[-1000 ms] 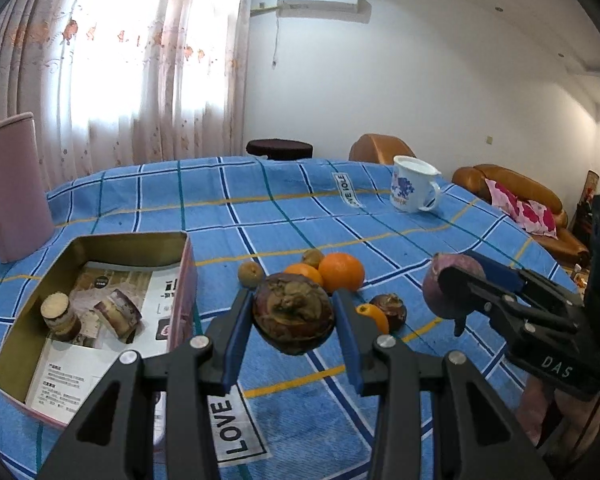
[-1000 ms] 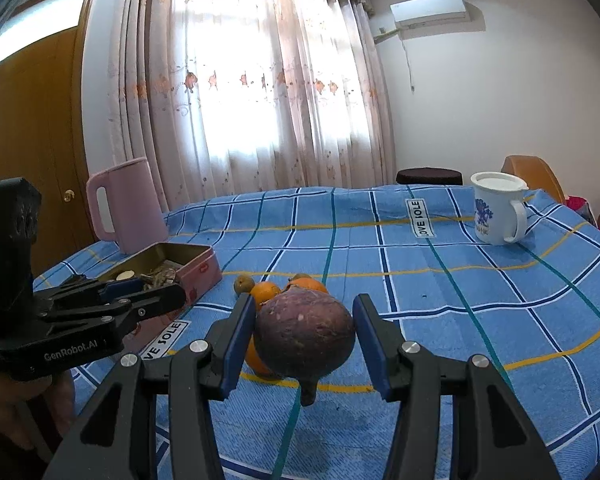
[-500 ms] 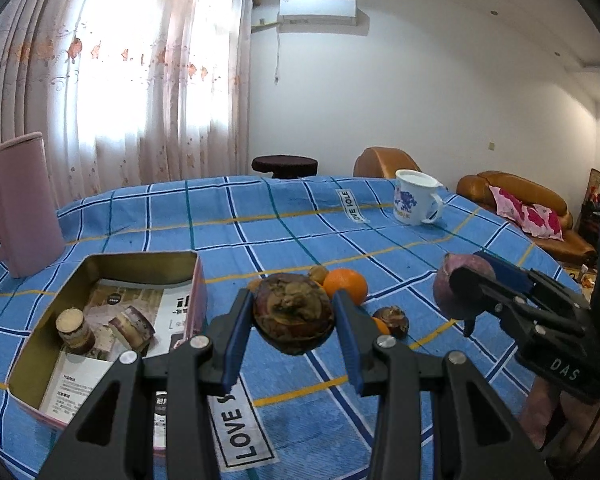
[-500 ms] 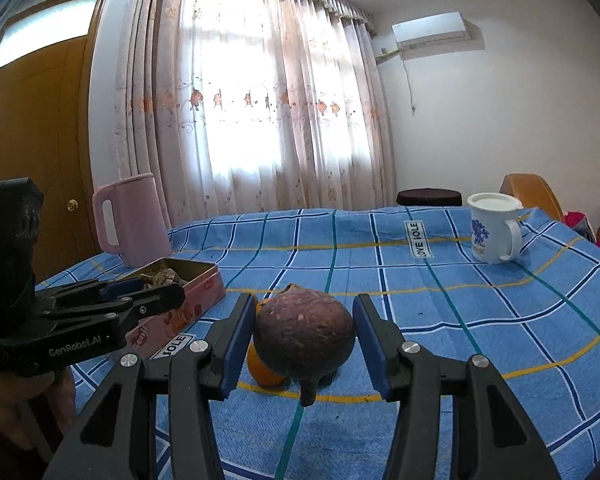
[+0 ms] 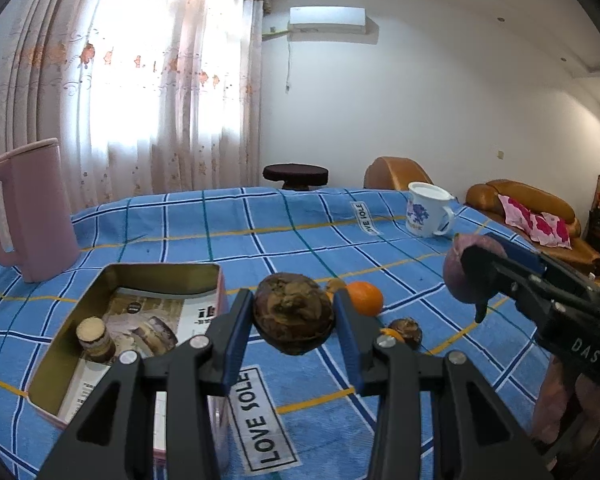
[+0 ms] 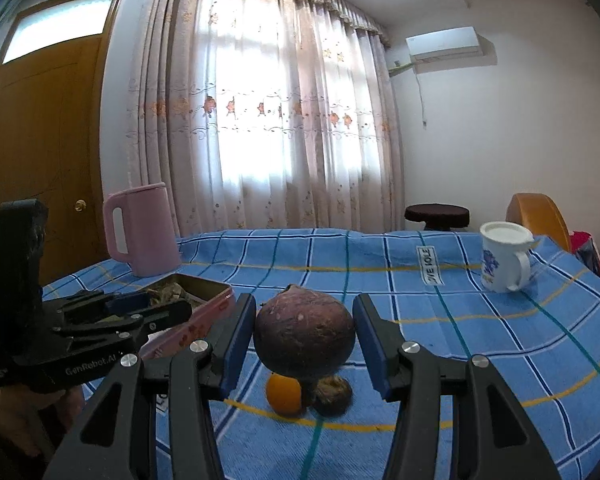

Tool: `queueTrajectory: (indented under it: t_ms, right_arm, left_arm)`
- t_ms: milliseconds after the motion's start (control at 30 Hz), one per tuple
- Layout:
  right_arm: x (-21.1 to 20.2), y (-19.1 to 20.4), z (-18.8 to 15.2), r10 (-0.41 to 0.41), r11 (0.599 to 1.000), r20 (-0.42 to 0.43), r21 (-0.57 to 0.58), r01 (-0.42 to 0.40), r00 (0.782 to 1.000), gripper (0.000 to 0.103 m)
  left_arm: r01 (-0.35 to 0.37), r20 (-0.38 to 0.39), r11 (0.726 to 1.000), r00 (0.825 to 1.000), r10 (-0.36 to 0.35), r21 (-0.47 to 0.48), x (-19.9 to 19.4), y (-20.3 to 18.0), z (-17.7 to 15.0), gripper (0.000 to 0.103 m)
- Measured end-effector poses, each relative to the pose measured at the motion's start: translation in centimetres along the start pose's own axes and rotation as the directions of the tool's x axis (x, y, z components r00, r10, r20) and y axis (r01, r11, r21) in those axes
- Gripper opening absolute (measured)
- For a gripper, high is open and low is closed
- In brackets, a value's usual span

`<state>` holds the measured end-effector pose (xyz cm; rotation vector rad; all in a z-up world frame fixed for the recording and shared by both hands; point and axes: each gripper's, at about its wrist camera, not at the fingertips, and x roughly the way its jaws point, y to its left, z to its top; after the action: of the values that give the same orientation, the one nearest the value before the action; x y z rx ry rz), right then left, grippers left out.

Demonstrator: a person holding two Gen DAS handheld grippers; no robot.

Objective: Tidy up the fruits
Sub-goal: 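Carry both fruits into the pink tin box and open both grippers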

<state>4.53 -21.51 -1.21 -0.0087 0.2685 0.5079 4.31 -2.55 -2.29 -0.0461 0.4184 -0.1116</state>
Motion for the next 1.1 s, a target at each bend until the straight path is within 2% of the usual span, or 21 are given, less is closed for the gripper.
queueTrajectory:
  t_ms: [233,533,833,967,1100]
  right_arm:
    - [1.5,1.5,1.4,0.043,0.999,-0.005,-0.017,-0.043,0.999,0.052]
    - [4.6,5.0,3.7,0.152,0.988,-0.040,-0.028,-0.154,0.988,0.052]
    - [9.3,10.0,3.8,0.245,0.966,-0.123,-0.052,-0.253,0.962,0.052]
    - [11.3,12.2,3.0,0.273,0.955,-0.173,-0.066,-0.288,0.946,0.052]
    - [13.0,13.8,1.7,0.289,0.947,-0.227,-0.073,-0.312,0.930,0.052]
  left_arm:
    - [-0.032,0.007,0.999,0.999,0.032,-0.031,-0.4,1.9,0.3,0.042]
    - [-0.090,-0.007,0.990,0.996,0.089,-0.105,-0.7,6.0,0.3,0.042]
    - [-0.185,-0.057,0.964,0.983,0.177,-0.194,-0.9,12.1,-0.4,0.042]
    - [-0.206,-0.085,0.955,0.978,0.192,-0.214,-0.8,13.8,-0.9,0.042]
    - [-0.197,-0.101,0.953,0.979,0.178,-0.232,-0.8,14.8,-1.2,0.042]
